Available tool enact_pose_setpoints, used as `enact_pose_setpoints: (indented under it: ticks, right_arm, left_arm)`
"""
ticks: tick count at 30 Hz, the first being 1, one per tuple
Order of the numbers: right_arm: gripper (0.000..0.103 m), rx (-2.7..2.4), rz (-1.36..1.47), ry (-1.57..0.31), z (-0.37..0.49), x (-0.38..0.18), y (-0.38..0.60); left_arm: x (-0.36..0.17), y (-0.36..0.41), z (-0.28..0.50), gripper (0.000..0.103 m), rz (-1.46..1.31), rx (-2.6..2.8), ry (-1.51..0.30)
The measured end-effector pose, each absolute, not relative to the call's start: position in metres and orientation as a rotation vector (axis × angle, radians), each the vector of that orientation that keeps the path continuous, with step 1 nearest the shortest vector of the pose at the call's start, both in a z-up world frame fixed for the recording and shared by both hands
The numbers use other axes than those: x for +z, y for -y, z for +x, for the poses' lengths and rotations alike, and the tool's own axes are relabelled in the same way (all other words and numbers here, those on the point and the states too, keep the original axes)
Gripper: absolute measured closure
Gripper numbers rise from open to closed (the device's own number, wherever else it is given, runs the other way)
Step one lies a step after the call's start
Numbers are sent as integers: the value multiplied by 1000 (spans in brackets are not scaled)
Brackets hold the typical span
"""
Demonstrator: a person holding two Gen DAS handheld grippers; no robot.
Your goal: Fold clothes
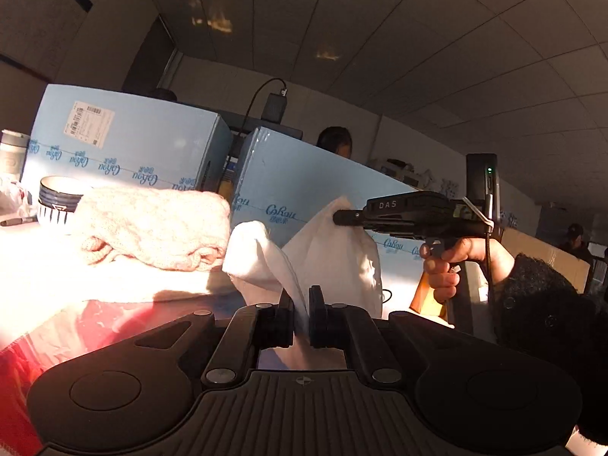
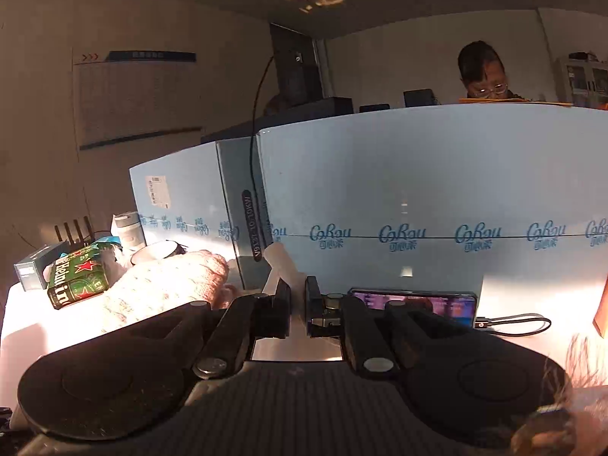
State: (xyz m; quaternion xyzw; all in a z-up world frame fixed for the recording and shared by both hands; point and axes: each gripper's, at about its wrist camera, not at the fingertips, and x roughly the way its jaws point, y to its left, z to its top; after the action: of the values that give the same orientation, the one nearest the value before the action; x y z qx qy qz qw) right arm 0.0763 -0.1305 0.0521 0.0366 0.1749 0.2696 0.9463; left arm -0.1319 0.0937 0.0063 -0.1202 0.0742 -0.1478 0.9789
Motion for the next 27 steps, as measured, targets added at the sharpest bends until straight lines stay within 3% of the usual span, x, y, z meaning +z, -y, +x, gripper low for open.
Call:
enact_pose_setpoints:
  ticks: [6,7,8,10,11,13,16,18,23,27]
  right_arm:
    - [96,676,4,-502,114,1,39]
    - [91,658,-11,-506,113,-7,33]
    - [84,638,-16,-507,112,-11,29]
    - [37,608,20,-476,103,-6,38]
    - [33,594,45,-455,97,-1,44]
    - [31,572,75,-403,82,16,64]
    - [22,511,89,-341,49,37,113]
    - [21,457,77,-319,22,42,153]
    - [21,297,-12,-345,-42,31,237]
    - [21,347,-135,-402,-86,12,272]
  left_arm:
    - [-1,-99,-158,97,-166,-225,-245]
    - [0,-102,-160,97,-163,-204,-242]
    - [1,-105,-162,97,-162,-183,-231]
    - [5,-109,-164,94,-146,-149,-201]
    - [7,-111,-164,92,-132,-140,-188]
    - [8,-108,-159,87,-90,-167,-184]
    - [9,-97,-152,64,-17,-250,-166]
    - [6,-81,-147,48,70,-301,-119]
    - [-3,-21,-138,47,427,-475,4]
    - [-16,22,-119,47,697,-691,-8]
